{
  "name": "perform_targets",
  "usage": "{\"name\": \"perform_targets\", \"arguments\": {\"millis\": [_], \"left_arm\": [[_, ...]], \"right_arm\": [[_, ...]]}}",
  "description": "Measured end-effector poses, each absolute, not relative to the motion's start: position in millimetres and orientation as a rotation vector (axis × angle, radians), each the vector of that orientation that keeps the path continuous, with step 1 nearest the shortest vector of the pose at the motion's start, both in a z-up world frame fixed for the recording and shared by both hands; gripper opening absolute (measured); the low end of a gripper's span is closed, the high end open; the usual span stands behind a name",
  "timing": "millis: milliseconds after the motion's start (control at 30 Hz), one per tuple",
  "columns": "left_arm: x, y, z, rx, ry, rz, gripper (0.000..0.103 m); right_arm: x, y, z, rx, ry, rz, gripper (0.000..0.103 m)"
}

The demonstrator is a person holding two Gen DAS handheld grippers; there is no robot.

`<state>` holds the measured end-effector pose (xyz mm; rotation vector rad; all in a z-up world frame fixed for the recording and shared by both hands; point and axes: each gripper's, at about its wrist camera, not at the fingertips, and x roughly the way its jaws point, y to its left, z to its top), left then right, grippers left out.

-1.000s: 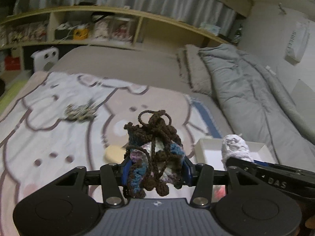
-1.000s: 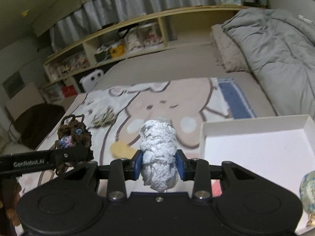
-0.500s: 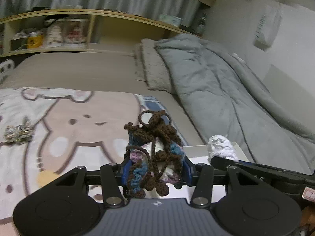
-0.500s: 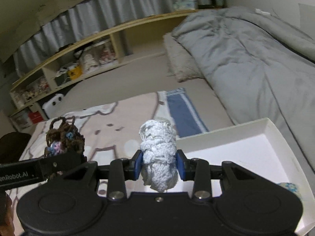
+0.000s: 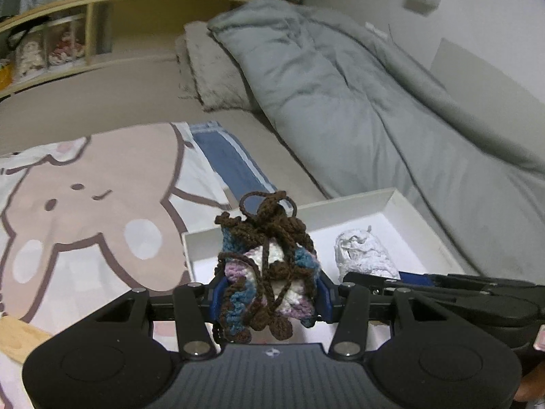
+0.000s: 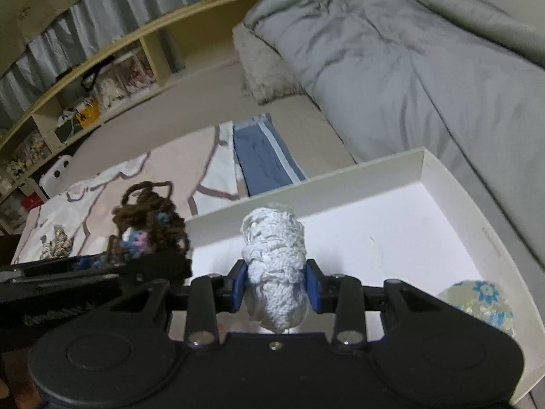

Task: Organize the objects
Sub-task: 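Carry the flower bundle with the left tool while the right tool carries the white ball to the box, then release the flower bundle with the left tool while the right tool releases the white ball in the box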

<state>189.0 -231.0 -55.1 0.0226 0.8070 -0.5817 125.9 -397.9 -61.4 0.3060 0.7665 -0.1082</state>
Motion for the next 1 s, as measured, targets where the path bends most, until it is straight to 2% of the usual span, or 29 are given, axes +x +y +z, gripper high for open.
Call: {"name": "perform_targets", "arguments": {"millis": [300, 333, 500, 733, 800, 867, 900, 1000], "left_arm": [[212.0, -243.3, -80.8, 0.037, 0.868, -0.591, 0.052], [213.1, -244.2, -82.7, 0.04, 0.872, -0.591, 0.053], [216.2, -237.1, -82.3, 0.017, 0.864, -0.568, 0.074], [214.7, -232.0, -71.3, 0.043, 0.852, -0.574, 0.078], [213.6, -231.9, -70.2, 0.042, 0.857, -0.574, 0.079], [213.6, -230.9, -68.9, 0.035, 0.863, -0.581, 0.079], [213.2, -230.6, -68.8, 0.036, 0.865, -0.585, 0.079], [210.7, -231.7, -68.4, 0.046, 0.863, -0.587, 0.079]], "right_arm": [[128.1, -410.2, -74.3, 0.342, 0.812, -0.135, 0.037], [127.8, -411.1, -74.6, 0.347, 0.813, -0.134, 0.037], [129.7, -413.4, -78.3, 0.374, 0.826, -0.128, 0.037], [131.4, -408.9, -82.4, 0.376, 0.853, -0.112, 0.038], [129.9, -410.1, -81.2, 0.391, 0.857, -0.123, 0.043], [128.0, -414.0, -78.7, 0.391, 0.878, -0.183, 0.069], [126.2, -416.4, -77.0, 0.384, 0.88, -0.202, 0.073], [120.4, -423.3, -73.4, 0.396, 0.86, -0.2, 0.07]]}}
